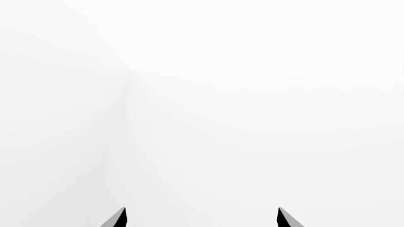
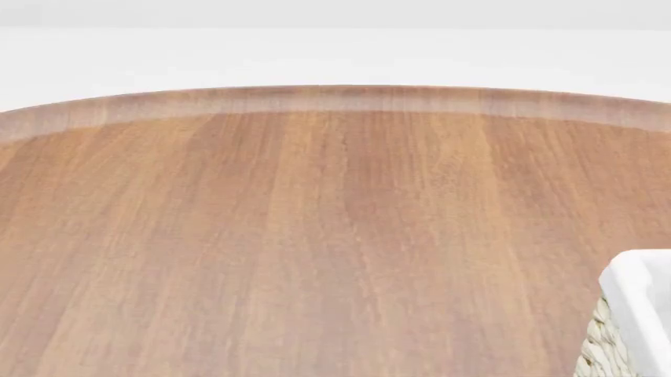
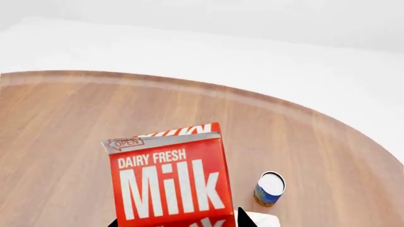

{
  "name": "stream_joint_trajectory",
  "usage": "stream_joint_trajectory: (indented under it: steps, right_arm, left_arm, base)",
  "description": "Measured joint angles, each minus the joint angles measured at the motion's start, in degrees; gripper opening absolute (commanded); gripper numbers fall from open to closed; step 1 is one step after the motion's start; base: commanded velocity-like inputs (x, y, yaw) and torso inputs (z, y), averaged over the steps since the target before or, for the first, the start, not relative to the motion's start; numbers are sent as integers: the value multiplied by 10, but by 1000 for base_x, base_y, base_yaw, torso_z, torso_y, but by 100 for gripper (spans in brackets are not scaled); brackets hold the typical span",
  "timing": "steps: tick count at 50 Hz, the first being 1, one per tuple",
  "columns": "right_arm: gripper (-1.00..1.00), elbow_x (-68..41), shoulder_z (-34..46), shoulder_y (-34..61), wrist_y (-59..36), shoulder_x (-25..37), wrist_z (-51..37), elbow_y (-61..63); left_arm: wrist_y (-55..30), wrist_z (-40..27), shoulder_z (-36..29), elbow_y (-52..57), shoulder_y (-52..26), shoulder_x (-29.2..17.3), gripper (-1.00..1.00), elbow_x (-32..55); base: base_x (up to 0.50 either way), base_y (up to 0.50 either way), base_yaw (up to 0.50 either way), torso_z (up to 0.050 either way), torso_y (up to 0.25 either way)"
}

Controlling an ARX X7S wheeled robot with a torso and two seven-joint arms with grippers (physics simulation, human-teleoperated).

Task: Pick the milk and place it in the basket.

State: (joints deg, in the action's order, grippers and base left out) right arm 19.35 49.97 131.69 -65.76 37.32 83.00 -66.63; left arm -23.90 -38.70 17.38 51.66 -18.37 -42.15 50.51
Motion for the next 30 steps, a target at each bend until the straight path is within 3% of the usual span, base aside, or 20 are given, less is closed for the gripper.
stream_joint_trajectory:
  steps: [15, 30]
  right_arm:
    - [-100, -51, 86, -55, -60, 34, 33, 77]
    - [-100, -92, 95, -117, -103, 60, 7, 134]
  left_arm:
    - [-1, -3, -4, 0, -4, -3, 100, 1]
    - [2, -4, -7, -2, -3, -4, 100, -1]
  base:
    - [0, 0, 0, 0, 1]
    - [0, 0, 0, 1, 1]
